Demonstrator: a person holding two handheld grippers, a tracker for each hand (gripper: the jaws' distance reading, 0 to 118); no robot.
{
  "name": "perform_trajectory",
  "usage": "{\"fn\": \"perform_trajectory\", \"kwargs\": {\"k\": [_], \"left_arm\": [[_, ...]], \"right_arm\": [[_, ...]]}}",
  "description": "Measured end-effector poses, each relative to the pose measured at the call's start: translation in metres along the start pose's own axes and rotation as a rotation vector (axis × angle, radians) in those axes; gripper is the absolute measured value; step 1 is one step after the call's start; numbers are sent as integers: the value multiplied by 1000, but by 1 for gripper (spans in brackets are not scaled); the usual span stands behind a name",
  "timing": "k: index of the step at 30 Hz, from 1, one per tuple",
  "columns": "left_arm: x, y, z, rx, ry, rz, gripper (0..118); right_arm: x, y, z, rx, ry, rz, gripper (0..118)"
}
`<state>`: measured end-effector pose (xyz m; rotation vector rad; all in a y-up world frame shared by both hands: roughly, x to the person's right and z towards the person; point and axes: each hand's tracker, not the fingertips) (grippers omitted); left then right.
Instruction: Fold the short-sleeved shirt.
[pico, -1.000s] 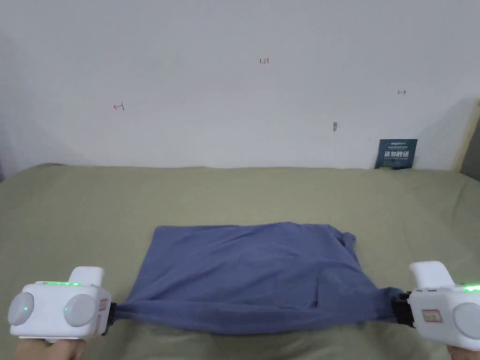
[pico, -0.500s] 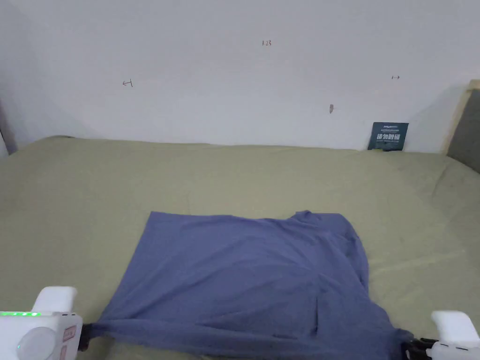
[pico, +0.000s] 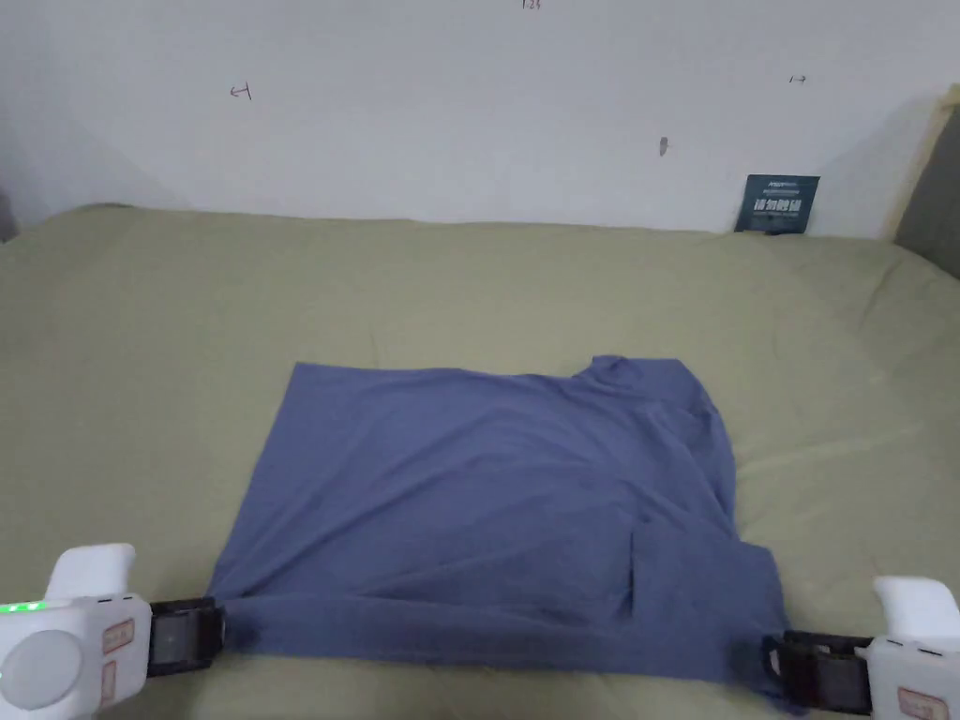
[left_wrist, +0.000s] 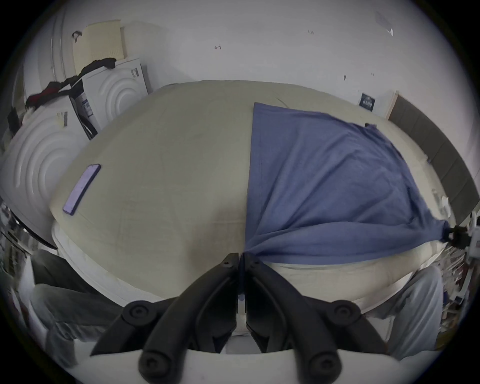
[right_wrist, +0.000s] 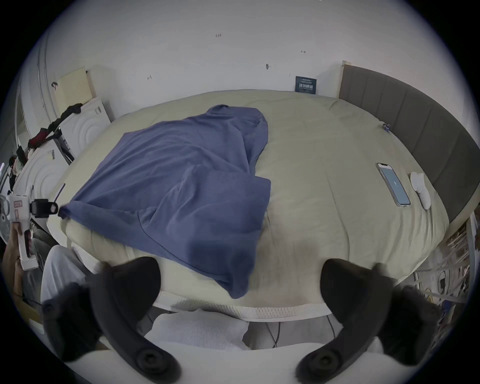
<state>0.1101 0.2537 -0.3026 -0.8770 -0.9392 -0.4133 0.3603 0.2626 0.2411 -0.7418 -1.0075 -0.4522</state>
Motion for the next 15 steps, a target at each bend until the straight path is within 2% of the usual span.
{"fn": "perform_trajectory", "kwargs": {"k": [1,3,4,7,8,9,10,11,12,14,15], "left_arm": [[-2,1,16,75,21,-14,115],[-1,-1,20,61,-1,5,117],[-2,-1,26,68,-12,18,117],[4,-4,48,116,-34,38,114],[5,-5,55,123,-37,29,110],[5,-7,60,147,-29,23,88],[4,-9,64,142,-16,11,56],[-9,-9,47,137,-3,7,15],[-14,-10,43,123,0,12,0],[-22,-15,38,86,1,36,0],[-20,-17,38,57,-28,43,0]], "right_arm": [[-5,4,5,4,48,-7,118],[-13,6,12,12,21,-22,118],[-2,3,9,31,29,-34,118],[-5,5,11,31,50,-57,118],[-4,5,13,27,55,-54,111],[-6,4,14,24,67,-47,72],[-9,3,16,41,57,-40,22],[-12,2,16,62,19,-27,0],[-21,4,23,73,-14,-12,0],[-17,-1,24,70,68,-63,0],[-18,-1,24,61,69,-78,0]]}}
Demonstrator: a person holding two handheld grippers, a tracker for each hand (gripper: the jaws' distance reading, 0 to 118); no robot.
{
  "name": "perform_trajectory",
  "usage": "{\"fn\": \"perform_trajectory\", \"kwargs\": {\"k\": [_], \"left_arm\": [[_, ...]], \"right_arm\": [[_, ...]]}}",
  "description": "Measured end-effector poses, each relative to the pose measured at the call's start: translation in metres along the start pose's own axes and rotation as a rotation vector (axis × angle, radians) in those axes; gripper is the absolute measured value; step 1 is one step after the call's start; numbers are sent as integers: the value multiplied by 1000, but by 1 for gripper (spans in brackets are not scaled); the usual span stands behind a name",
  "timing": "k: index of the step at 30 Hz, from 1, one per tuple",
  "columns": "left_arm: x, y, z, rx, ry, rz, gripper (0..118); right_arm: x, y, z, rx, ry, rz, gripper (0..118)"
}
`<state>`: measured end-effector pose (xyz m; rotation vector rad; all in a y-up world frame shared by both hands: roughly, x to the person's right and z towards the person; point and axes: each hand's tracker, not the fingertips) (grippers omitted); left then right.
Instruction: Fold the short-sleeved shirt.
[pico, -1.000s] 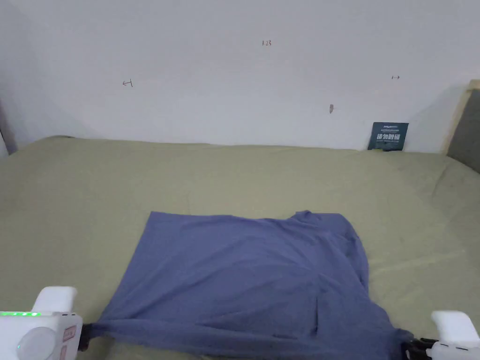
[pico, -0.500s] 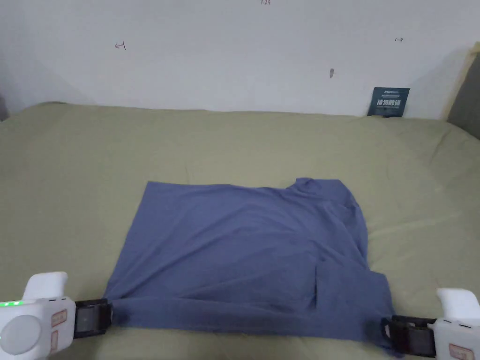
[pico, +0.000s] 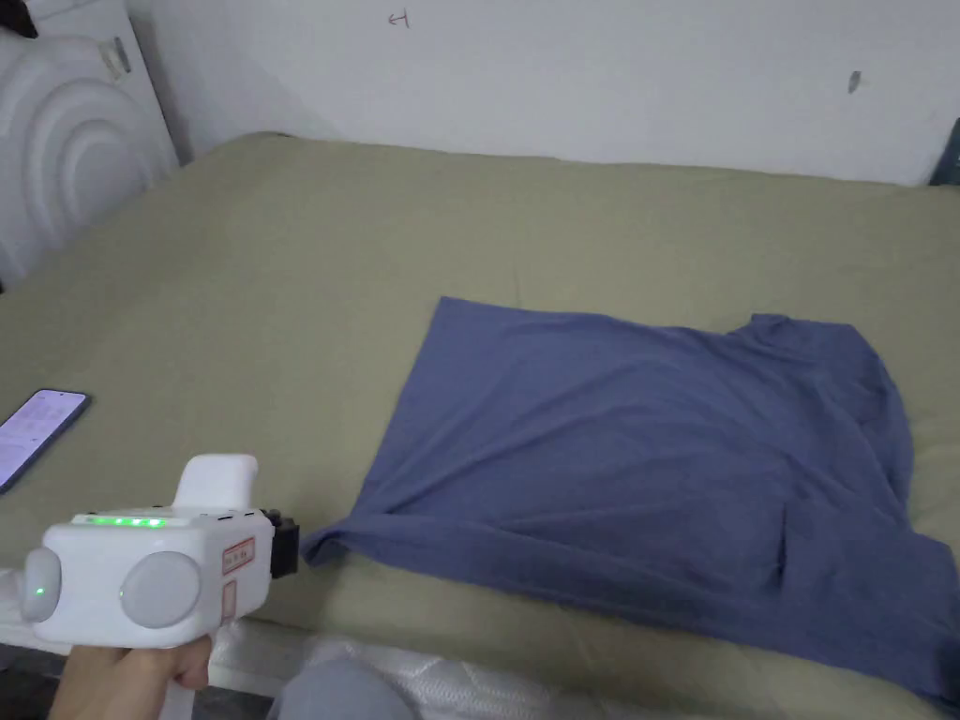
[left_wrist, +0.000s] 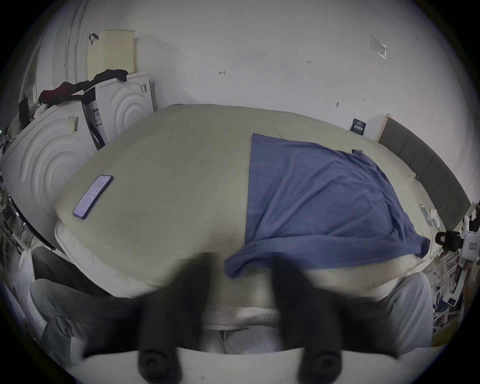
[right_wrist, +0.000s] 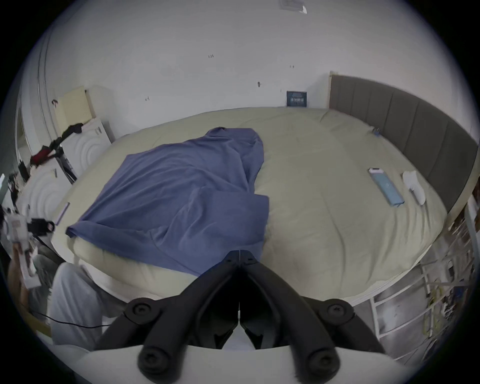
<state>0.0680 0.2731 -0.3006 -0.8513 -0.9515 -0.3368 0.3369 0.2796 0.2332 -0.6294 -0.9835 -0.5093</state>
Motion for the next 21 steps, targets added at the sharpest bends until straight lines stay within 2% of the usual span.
{"fn": "perform_trajectory", "kwargs": {"k": [1,2,4,7,8,9,14,17,18,21], "left_arm": [[-3,-2,-1,17,3,22,0],[-5,-2,-4,15,-15,50,5],[-9,2,-13,-22,-32,80,74],[-9,0,-33,-75,-35,44,118],[-7,12,-45,4,-32,40,115],[-5,15,-56,-57,-25,43,115],[3,20,-83,-80,-30,31,113],[12,21,-92,-117,-26,5,103],[13,19,-94,-120,-26,-2,88],[16,20,-92,-152,-47,3,9]], "right_arm": [[6,4,-4,0,6,-14,0],[7,6,-6,-7,4,0,0],[9,7,-10,-19,2,13,0],[4,7,-15,-30,0,20,0],[4,7,-16,-36,3,25,0],[4,7,-17,-40,4,31,0],[7,7,-27,-64,-8,39,0],[10,5,-33,-67,-13,40,0],[11,5,-35,-70,-14,42,0],[13,3,-39,-84,-10,39,0]]}}
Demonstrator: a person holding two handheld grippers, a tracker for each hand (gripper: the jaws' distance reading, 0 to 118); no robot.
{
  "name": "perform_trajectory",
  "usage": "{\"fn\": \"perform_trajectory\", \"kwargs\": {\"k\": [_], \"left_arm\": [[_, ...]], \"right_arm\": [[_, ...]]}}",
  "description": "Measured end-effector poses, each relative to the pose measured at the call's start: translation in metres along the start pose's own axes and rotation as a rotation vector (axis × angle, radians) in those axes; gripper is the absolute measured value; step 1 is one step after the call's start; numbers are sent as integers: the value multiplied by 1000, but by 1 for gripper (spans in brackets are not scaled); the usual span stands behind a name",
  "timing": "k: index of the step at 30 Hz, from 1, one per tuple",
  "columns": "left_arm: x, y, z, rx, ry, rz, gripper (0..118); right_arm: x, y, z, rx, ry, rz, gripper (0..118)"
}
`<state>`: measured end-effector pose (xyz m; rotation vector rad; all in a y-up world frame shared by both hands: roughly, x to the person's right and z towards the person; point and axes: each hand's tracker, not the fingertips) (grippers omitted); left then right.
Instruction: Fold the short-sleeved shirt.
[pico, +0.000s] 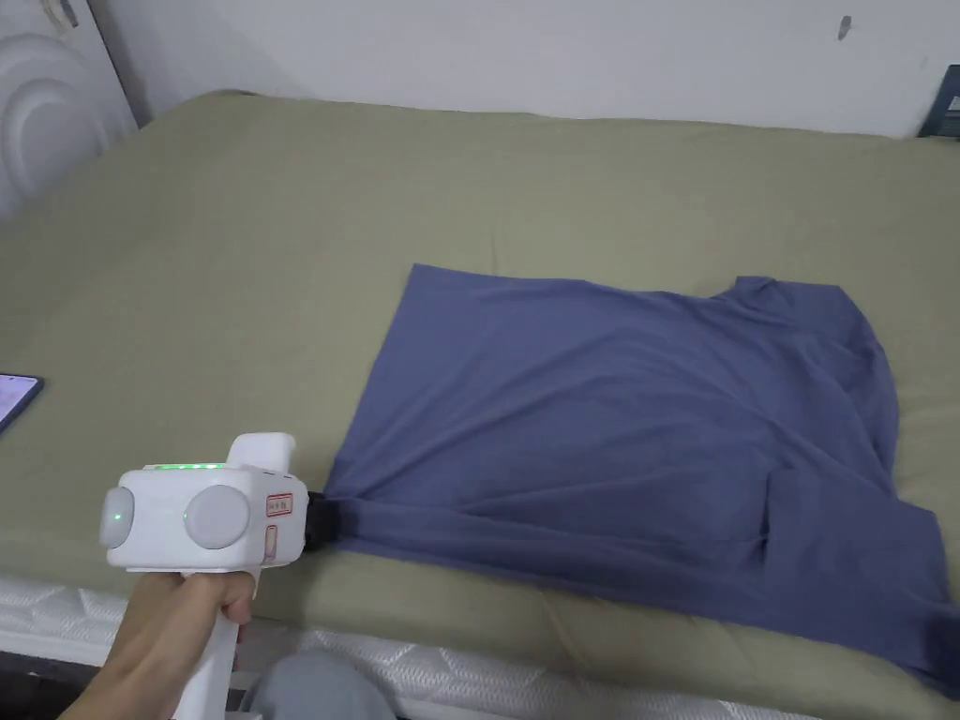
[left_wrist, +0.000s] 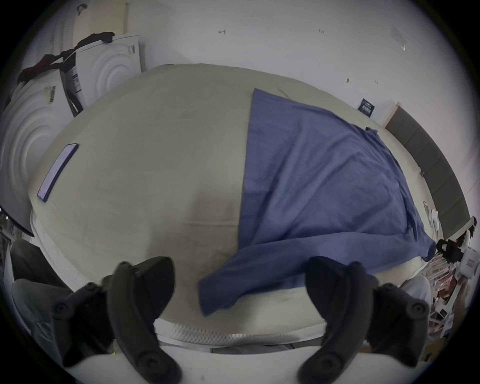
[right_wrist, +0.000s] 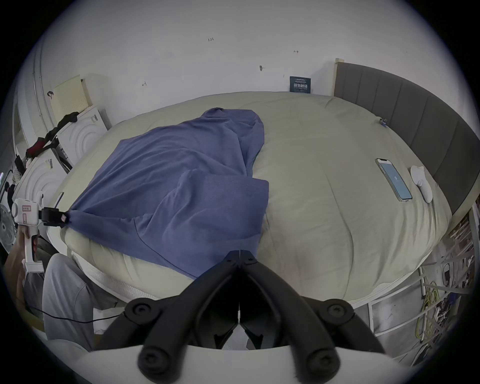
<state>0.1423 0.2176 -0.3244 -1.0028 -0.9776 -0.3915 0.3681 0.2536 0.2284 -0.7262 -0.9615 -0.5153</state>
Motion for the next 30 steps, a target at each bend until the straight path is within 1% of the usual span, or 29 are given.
{"fn": "perform_trajectory", "kwargs": {"k": [3,4,5,6,7,8,10,11,13,15,16,17,18,19,20,21,23,24,27,30], "left_arm": [[7,-1,3,-7,10,-13,9],[8,-2,3,-2,21,-28,9],[6,-4,4,-2,24,-29,9],[4,-5,4,-8,21,-26,9],[15,-3,11,-7,21,-23,9],[14,-5,13,-5,18,-24,9],[14,-10,16,-3,21,-28,9],[19,-4,18,-1,23,-32,9],[19,-7,20,3,26,-35,9],[22,-2,21,2,25,-29,9],[21,-3,22,2,26,-29,9],[21,-5,23,4,27,-29,9],[21,-6,24,4,25,-27,9],[22,0,22,3,25,-27,9],[21,0,22,1,25,-27,9],[21,-1,22,-1,27,-27,9],[21,1,22,-3,28,-27,9],[20,1,23,-5,25,-26,9],[21,4,27,3,21,-31,9],[22,10,36,24,18,-40,9]], "right_arm": [[1,0,0,-4,2,6,2],[1,-1,0,-4,5,4,12],[1,-1,0,-2,9,-3,41],[3,0,0,-5,13,-9,95],[4,1,-3,-37,26,-20,117],[11,2,-9,-65,41,-24,118],[10,1,-8,-37,46,-3,118],[8,2,-11,-64,38,20,118],[5,1,-19,-69,22,41,118],[7,2,-28,-128,29,44,117],[5,2,-31,-136,28,43,112],[5,0,-32,-130,25,57,99],[5,-1,-34,-145,8,94,70],[5,-2,-37,-149,-15,122,47],[4,-5,-37,-154,-4,129,31],[7,-6,-37,-158,0,126,21],[12,-6,-33,-145,20,84,9],[13,-5,-27,-123,21,66,8],[13,2,-17,-93,32,46,7],[11,16,-7,-59,34,46,7]]}}
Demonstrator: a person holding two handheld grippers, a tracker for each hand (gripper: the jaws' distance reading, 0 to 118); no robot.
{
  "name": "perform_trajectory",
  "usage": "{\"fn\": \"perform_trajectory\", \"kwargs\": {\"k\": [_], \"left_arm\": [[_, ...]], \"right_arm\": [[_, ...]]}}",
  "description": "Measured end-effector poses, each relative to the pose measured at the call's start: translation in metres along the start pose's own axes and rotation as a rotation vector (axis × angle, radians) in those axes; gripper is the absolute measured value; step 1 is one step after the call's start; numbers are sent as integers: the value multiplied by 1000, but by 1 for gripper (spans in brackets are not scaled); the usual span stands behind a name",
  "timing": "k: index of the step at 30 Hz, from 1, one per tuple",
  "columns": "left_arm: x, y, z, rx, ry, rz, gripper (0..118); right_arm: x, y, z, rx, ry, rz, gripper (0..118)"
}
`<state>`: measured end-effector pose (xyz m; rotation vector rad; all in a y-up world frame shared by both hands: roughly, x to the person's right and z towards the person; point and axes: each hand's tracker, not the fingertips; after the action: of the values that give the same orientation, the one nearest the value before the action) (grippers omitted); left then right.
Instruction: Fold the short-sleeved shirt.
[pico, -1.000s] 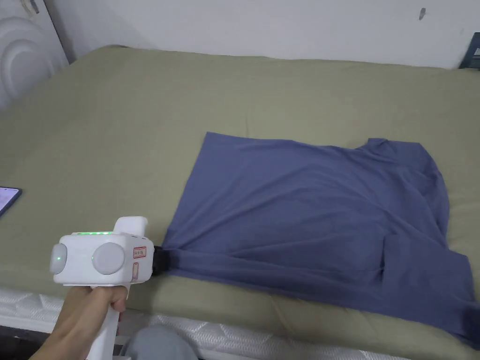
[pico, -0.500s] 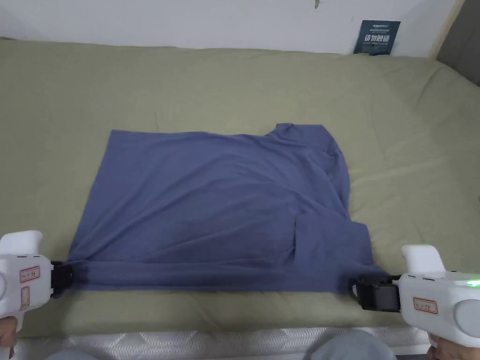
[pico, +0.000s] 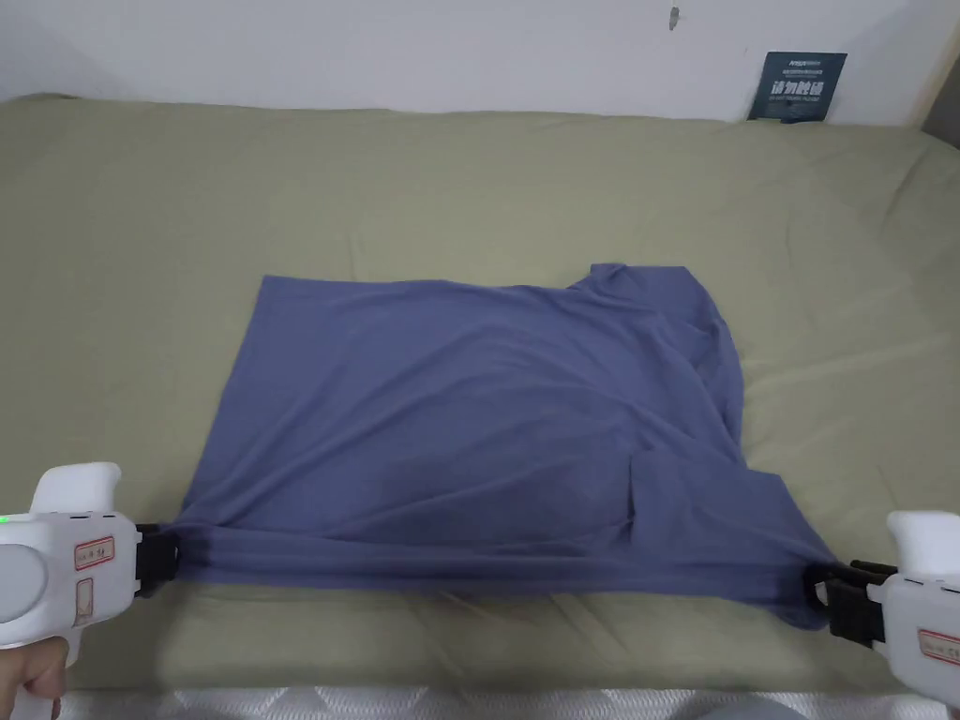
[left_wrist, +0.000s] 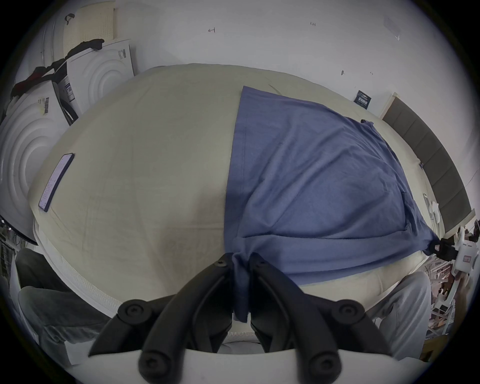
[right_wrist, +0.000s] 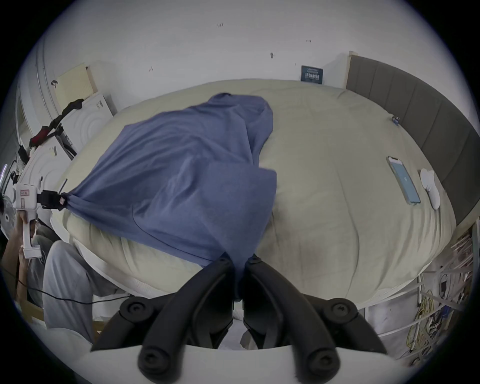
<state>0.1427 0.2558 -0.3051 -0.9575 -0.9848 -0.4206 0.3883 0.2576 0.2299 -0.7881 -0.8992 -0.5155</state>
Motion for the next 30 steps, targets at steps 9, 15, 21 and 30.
{"fn": "perform_trajectory", "kwargs": {"k": [9,15,21,30], "left_arm": [[8,73,-6,62,-2,-41,9],[21,133,-46,61,9,-64,9],[24,165,-104,5,28,-45,9],[15,161,-136,-10,56,6,116]], "right_arm": [[-4,84,-7,82,-10,38,7],[-3,149,-56,66,-40,71,8],[-1,189,-125,-20,-72,112,8],[11,188,-151,-19,-137,33,118]]}}
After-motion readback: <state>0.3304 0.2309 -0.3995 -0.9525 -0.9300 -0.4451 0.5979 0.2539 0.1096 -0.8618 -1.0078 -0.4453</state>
